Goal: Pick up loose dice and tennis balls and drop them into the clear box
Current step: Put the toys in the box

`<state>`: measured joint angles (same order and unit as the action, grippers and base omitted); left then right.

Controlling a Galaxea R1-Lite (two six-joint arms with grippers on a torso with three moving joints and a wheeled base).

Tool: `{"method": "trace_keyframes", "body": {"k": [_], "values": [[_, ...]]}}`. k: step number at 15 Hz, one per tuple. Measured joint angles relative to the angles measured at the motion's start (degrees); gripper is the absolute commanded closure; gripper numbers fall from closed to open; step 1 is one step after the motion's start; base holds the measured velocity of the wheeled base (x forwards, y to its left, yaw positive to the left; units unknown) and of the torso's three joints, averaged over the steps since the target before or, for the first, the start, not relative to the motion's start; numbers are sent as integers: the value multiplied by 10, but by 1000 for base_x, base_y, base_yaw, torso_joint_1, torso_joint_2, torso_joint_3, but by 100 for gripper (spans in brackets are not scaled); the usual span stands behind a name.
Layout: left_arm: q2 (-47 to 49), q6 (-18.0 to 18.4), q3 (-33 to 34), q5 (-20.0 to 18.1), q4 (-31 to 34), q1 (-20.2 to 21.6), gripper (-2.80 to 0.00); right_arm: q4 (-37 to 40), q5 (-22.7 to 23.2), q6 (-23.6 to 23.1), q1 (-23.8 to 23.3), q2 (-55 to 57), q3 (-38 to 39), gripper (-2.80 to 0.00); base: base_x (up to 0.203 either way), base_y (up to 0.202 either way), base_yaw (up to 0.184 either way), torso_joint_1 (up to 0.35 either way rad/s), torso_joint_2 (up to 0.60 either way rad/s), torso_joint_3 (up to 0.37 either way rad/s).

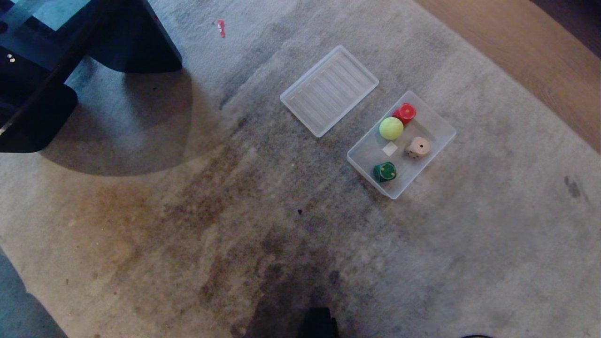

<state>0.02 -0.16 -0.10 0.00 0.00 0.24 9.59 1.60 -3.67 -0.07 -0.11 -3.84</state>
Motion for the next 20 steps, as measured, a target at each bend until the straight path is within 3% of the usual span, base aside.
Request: {"method": "trace_keyframes", "body": {"k": [5, 9, 15, 20], "values": [[0, 0, 0, 0, 0, 0, 0, 35, 4, 19, -1, 79, -80, 0, 0, 0, 0, 0, 0, 0], [0, 0, 0, 0, 0, 0, 0, -11, 19, 62, 0, 303, -162, 0, 0, 0, 0, 0, 0, 0], [0, 0, 0, 0, 0, 0, 0, -282, 27, 103, 0, 742, -264, 0, 0, 0, 0, 0, 0, 0], [0, 0, 0, 0, 0, 0, 0, -488, 34, 131, 29, 1021, -464, 0, 0, 0, 0, 0, 0, 0]]}}
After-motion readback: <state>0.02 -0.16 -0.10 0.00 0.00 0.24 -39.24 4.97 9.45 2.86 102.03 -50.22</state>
